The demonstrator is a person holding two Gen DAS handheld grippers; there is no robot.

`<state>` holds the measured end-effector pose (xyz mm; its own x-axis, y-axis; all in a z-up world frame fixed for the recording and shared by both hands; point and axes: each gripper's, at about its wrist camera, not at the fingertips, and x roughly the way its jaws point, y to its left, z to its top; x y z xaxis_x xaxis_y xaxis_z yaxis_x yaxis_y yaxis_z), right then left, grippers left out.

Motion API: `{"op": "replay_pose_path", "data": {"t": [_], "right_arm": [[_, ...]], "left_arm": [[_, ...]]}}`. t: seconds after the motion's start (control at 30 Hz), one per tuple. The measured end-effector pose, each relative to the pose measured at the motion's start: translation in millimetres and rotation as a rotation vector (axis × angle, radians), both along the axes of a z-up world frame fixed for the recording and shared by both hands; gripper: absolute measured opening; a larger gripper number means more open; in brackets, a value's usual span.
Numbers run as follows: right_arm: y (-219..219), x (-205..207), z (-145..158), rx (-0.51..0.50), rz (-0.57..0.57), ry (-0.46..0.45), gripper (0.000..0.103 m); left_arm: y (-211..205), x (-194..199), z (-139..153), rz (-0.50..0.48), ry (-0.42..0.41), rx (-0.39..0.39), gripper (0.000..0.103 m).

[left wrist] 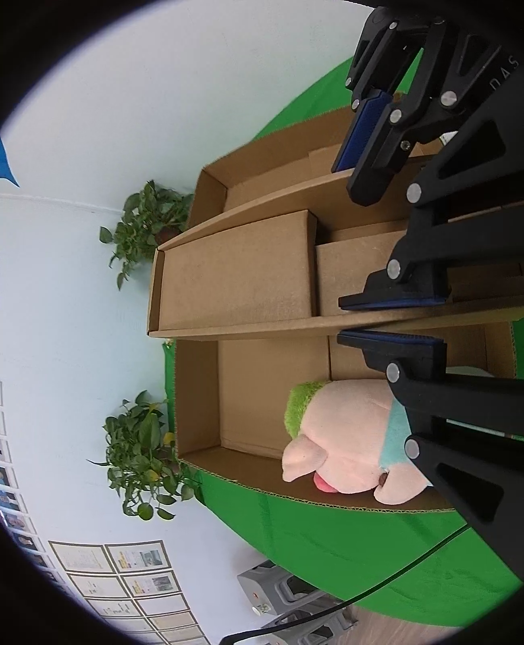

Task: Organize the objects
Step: 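Carry the narrow cardboard tray into the box beside the plush pig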

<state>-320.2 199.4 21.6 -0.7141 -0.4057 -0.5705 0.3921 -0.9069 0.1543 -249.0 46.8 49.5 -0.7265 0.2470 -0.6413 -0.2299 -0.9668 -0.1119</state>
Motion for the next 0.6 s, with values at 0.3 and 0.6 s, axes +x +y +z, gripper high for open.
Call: {"op": "replay_pose_path", "data": {"t": [0.3, 0.6], "right_arm": [[-3, -55, -45, -0.028, 0.027, -0.076, 0.014], [-2, -79, -83, -0.033, 0.034, -0.125, 0.013]], "left_arm": [[1, -19, -30, 0.032, -0.057, -0.042, 0.009], [-1, -27, -53, 0.045, -0.102, -0.078, 0.01]]}}
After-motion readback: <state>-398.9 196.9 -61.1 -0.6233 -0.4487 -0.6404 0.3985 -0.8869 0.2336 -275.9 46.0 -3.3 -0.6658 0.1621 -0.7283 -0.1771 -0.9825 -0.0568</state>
